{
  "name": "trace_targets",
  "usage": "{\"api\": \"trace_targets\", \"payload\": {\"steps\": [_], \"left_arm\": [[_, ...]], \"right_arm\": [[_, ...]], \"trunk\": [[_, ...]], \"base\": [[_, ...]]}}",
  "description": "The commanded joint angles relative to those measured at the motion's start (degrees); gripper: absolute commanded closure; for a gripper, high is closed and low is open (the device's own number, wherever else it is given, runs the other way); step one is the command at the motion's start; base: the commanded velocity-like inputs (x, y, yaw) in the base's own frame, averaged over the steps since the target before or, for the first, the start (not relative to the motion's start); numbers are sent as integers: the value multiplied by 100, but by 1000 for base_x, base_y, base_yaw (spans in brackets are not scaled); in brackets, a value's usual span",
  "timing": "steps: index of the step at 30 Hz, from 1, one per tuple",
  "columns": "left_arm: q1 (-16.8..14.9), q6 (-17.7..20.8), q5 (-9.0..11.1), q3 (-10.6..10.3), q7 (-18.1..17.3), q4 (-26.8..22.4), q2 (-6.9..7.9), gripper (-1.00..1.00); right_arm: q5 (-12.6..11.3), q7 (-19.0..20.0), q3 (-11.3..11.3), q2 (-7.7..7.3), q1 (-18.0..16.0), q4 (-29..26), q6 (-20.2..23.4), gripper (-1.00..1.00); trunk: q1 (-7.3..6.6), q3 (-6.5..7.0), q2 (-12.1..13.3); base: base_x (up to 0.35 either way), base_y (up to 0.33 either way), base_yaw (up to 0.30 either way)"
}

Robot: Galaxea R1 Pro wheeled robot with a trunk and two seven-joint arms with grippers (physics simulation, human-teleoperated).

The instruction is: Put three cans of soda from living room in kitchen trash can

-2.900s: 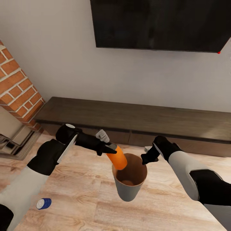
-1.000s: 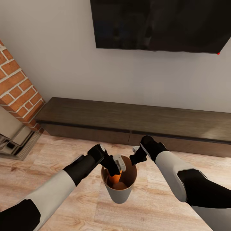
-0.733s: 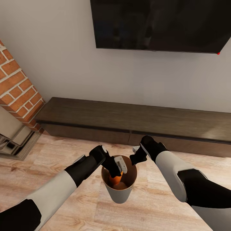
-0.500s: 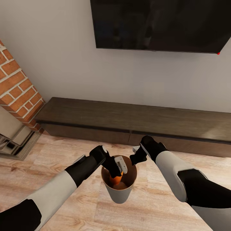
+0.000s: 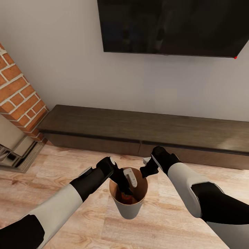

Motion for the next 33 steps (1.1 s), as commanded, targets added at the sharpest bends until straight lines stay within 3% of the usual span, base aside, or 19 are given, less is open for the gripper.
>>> {"api": "trace_targets", "payload": {"steps": [1,10,15,16,17,20,21,23,24,25,26,27,28,32,33], "left_arm": [[0,-3,2,0,0,0,0,-100],[50,-287,89,52,-112,-302,74,-100],[532,-383,104,242,-500,-1362,608,-100],[637,-393,107,541,-592,-1738,838,-100],[833,-411,111,1174,-696,-2288,1126,-100],[1098,-461,111,1659,-717,-2588,1229,-100],[1370,-669,85,2207,-680,-2754,1280,-100],[1510,-873,67,2614,-612,-2808,1286,-100],[1632,-1070,57,3014,-473,-2841,1279,-100],[1696,-1152,63,3204,-370,-2853,1275,-100],[1828,-1283,72,3549,-104,-2863,1267,-100],[1892,-1332,70,3704,60,-2858,1264,-100],[1992,-1436,79,4012,538,-2718,1259,-100],[2122,-1881,209,4744,1868,-1799,1252,-100],[2132,-1984,242,4855,2053,-1650,1251,-100]], "right_arm": [[-178,35,-43,0,-1,3,48,100],[-180,38,-64,-26,0,-4,48,100],[-185,41,-74,-65,-1,-22,48,100],[-185,42,-74,-74,-1,-30,48,100],[-186,43,-75,-96,3,-45,48,100],[-186,44,-74,-140,6,-56,48,100],[-188,44,-75,-225,11,-66,48,100],[-191,45,-80,-297,13,-70,48,100],[-194,48,-88,-376,14,-74,48,100],[-196,49,-91,-415,15,-76,48,100],[-199,50,-97,-491,15,-79,48,100],[-202,51,-100,-531,16,-81,48,100],[-206,55,-104,-634,19,-84,48,100],[-211,68,-122,-899,38,-107,48,100],[-211,61,-124,-933,41,-109,48,100]], "trunk": [[0,0,0],[0,0,0],[0,0,0],[0,0,0],[0,0,0],[0,0,0],[0,0,0],[0,0,0],[0,0,0],[0,0,0],[0,0,0],[0,0,0],[0,0,0],[0,0,0],[0,0,0]], "base": [[0,0,0],[0,0,0],[0,0,0],[0,0,0],[0,0,0],[0,0,0],[0,0,0],[0,0,0],[0,0,0],[0,0,0],[0,0,0],[0,0,0],[0,0,0],[0,0,0],[0,0,0]]}}
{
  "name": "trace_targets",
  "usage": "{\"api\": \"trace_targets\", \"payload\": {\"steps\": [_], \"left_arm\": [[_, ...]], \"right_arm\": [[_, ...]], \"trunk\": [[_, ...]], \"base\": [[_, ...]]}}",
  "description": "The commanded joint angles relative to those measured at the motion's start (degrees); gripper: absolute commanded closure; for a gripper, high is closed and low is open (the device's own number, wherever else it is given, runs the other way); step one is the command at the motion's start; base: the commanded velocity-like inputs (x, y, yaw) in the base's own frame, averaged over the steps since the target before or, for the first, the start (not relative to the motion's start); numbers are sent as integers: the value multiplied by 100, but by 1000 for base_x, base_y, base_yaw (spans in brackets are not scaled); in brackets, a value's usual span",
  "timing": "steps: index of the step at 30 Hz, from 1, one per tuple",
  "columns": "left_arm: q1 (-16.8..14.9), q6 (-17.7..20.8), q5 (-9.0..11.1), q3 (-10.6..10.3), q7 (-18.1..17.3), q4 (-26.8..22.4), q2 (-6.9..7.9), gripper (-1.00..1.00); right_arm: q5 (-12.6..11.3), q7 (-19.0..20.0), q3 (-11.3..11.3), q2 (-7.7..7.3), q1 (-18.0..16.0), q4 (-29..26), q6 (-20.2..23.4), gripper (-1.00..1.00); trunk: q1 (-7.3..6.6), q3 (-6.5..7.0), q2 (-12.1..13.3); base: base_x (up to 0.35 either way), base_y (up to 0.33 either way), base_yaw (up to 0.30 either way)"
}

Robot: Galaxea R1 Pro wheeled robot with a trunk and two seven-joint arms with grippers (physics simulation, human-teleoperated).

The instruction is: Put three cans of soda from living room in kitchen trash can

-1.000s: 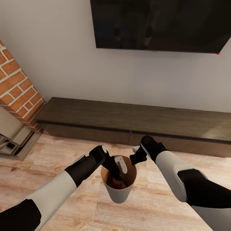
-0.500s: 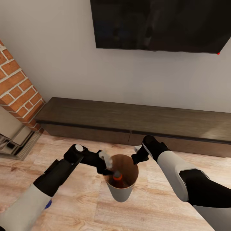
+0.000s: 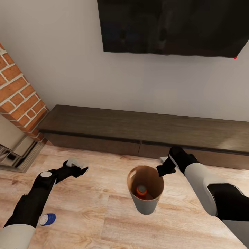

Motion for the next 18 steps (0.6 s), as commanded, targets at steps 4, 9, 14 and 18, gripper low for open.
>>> {"api": "trace_targets", "payload": {"steps": [4,9,14,18], "left_arm": [[25,-847,253,591,884,1200,5,-100],[36,-1381,339,763,1265,1895,-2,-100],[45,-1491,364,787,1336,1999,-40,-100],[50,-1509,368,790,1344,2012,-89,-100]], "right_arm": [[-191,38,-36,-230,23,-18,53,100],[-190,41,-411,-462,105,-173,44,100],[-188,35,-685,-504,557,-687,-163,100],[-191,45,-723,-475,931,-1145,-455,100]], "trunk": [[0,0,0],[0,0,0],[0,0,0],[0,0,0]], "base": [[13,1,0],[20,132,0],[-64,255,0],[-121,273,0]]}}
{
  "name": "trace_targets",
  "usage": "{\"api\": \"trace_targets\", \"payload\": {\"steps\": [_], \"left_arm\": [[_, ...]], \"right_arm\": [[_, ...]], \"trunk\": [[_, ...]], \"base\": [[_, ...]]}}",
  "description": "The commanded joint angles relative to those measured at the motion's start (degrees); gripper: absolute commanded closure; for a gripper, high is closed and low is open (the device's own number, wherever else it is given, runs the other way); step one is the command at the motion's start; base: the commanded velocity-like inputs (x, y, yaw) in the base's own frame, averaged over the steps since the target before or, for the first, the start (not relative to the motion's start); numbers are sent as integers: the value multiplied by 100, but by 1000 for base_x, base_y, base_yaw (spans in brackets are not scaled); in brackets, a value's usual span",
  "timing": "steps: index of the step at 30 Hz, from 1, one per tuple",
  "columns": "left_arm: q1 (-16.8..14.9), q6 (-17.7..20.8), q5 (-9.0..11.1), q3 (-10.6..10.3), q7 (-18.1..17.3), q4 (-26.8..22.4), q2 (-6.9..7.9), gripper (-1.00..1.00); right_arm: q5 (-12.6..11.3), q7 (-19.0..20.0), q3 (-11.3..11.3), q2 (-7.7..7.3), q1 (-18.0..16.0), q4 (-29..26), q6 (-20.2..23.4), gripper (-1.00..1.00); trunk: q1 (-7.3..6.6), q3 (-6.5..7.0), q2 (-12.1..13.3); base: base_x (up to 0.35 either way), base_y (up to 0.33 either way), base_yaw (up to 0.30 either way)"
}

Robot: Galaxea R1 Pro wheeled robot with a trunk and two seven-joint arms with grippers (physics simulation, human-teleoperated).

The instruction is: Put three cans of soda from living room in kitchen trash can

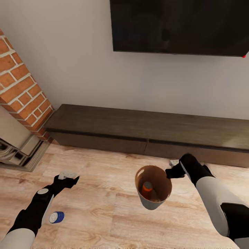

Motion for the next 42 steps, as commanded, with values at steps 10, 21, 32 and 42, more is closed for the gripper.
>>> {"api": "trace_targets", "payload": {"steps": [10,21,32,42], "left_arm": [[15,-83,-9,-14,-5,4,-314,-100],[15,-122,-14,-16,-27,5,-358,-100],[15,-130,-15,-16,-30,5,-362,-100],[15,-124,-53,-16,-9,29,-362,-100]], "right_arm": [[-240,40,-59,13,159,-208,-25,100],[-239,30,-343,3,170,-225,-51,100],[-253,124,-391,14,328,-226,-173,100],[-249,82,-394,24,354,-251,-181,100]], "trunk": [[-1,1,0],[-1,41,0],[-1,49,0],[-1,50,0]], "base": [[-114,276,0],[-18,211,-153],[-12,124,-56],[-126,127,-2]]}}
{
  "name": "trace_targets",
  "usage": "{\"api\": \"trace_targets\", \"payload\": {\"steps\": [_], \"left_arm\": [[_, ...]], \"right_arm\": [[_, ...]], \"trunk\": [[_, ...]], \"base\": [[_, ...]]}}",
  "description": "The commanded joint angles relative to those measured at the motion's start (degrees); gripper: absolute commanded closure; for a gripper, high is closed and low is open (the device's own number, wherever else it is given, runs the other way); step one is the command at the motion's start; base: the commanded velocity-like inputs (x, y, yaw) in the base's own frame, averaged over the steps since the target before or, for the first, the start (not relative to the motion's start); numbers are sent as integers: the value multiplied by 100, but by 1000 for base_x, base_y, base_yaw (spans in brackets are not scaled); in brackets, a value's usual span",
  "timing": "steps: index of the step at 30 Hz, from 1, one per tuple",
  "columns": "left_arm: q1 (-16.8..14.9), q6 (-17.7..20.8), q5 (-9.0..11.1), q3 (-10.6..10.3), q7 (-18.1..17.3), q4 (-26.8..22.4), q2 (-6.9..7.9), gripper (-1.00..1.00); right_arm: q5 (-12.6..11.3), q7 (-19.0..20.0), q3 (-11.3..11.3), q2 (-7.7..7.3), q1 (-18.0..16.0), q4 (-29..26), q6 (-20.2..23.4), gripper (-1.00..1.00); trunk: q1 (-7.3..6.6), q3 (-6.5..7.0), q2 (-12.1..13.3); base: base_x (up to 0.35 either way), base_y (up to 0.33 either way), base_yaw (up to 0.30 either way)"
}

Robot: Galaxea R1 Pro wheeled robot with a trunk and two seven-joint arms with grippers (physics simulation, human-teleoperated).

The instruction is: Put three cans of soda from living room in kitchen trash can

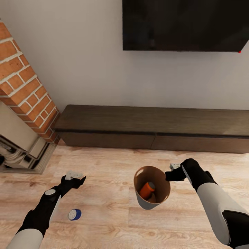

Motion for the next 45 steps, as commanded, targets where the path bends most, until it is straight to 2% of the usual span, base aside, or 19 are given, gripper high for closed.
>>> {"api": "trace_targets", "payload": {"steps": [1,7,16,23,25,28,29,32,37,41,45], "left_arm": [[0,-6,21,0,10,150,3,-100],[0,-199,-7,-8,4,220,0,-100],[0,-242,-43,-9,9,226,0,-100],[0,-254,-41,-14,235,404,4,-100],[0,-256,-34,-18,275,427,3,-100],[0,-264,-28,-25,317,454,1,-100],[0,-266,-26,-28,328,463,1,-100],[0,-308,-32,-32,339,474,0,-100],[0,-473,-48,-35,345,506,0,-100],[0,-598,-28,-35,346,535,0,-100],[0,-936,-23,-35,407,944,0,-100]], "right_arm": [[-122,34,-6,-10,-1,-7,41,100],[-121,49,-5,-28,0,-9,41,100],[-115,30,-5,-45,0,-9,41,100],[-80,22,13,-86,0,-9,34,100],[-55,5,30,-143,3,-6,29,100],[-17,11,42,-414,6,-7,-19,100],[-15,37,38,-549,7,-8,-67,100],[3,65,28,-701,8,-9,-123,100],[24,28,37,-793,8,-9,-155,100],[24,27,58,-788,8,-9,-160,100],[27,-1,80,-753,8,-9,-161,100]], "trunk": [[0,0,0],[0,0,0],[0,0,0],[0,0,0],[0,0,0],[0,0,0],[0,0,0],[0,0,0],[0,0,0],[0,0,0],[0,0,0]], "base": [[-11,63,0],[-2,134,0],[0,234,0],[0,133,0],[0,46,0],[0,21,0],[0,11,0],[0,7,0],[0,2,0],[0,0,0],[0,0,0]]}}
